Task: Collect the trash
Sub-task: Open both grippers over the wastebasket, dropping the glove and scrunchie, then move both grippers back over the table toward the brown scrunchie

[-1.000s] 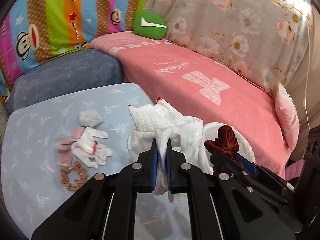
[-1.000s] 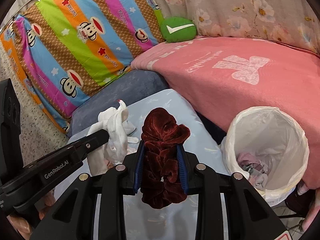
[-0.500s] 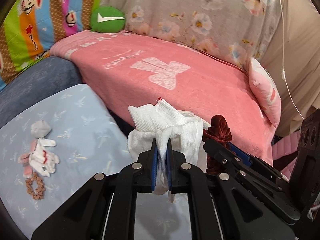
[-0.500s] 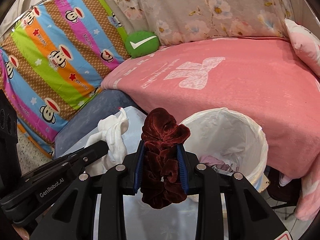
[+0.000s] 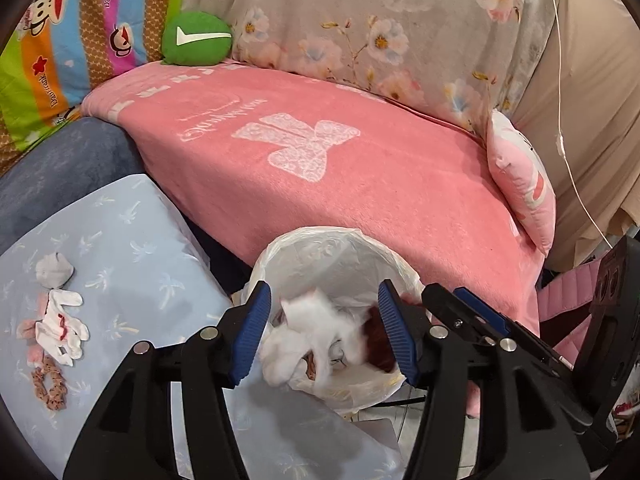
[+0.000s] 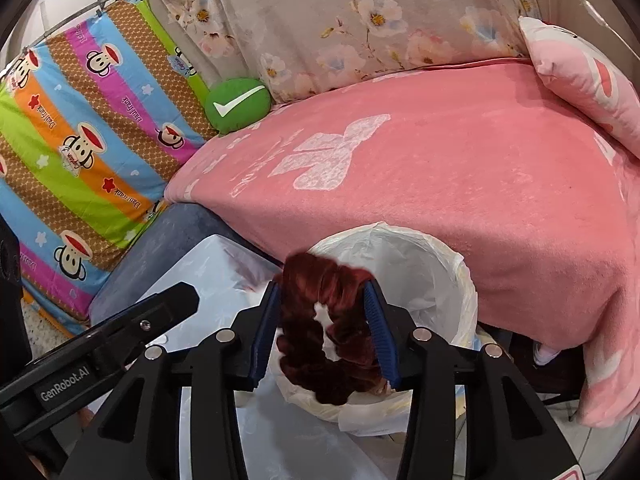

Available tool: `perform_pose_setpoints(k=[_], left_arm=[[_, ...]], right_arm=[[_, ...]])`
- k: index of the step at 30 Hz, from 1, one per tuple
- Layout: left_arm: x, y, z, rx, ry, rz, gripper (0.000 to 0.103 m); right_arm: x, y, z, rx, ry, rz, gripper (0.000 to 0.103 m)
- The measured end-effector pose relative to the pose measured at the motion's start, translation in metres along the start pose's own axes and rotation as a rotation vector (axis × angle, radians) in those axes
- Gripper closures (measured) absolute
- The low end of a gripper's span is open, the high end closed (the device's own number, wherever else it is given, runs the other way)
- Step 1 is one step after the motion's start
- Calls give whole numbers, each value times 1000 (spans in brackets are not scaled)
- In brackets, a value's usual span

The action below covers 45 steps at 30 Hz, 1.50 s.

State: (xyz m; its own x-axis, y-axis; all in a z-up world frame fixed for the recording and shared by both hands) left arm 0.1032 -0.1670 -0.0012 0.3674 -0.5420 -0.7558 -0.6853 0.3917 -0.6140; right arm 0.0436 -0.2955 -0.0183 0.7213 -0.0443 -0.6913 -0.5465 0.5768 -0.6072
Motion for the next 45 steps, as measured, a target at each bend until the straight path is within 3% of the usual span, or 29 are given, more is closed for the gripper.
perform_pose_setpoints(k=[10, 12, 16, 45], left_arm=[[-4, 6, 19, -37, -52, -3, 49], [-6, 8, 25, -43, -75, -5, 42], [-12, 14, 40, -69, -112, -19, 40], [-68, 80, 193, -360, -288, -45, 37]], right_arm=[[0, 0, 9, -26, -16, 6, 55], [1, 2, 15, -39, -19, 12, 55], [4, 8, 26, -55, -28, 27, 55], [38, 84, 172, -314, -97, 168, 54]])
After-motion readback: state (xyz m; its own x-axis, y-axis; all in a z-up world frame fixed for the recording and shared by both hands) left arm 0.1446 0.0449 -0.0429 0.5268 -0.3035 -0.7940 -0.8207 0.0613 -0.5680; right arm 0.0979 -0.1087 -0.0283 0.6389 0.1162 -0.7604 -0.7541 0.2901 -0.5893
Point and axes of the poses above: each gripper's, at about its wrist camera, not at the fingertips, and x roughly the way its jaws point, z to its left, y to its underside, the point moved 8 cm from there along x, roughly the way its jaws point, and after that the axes turned 7 degrees about z, right-handed, at the moved point
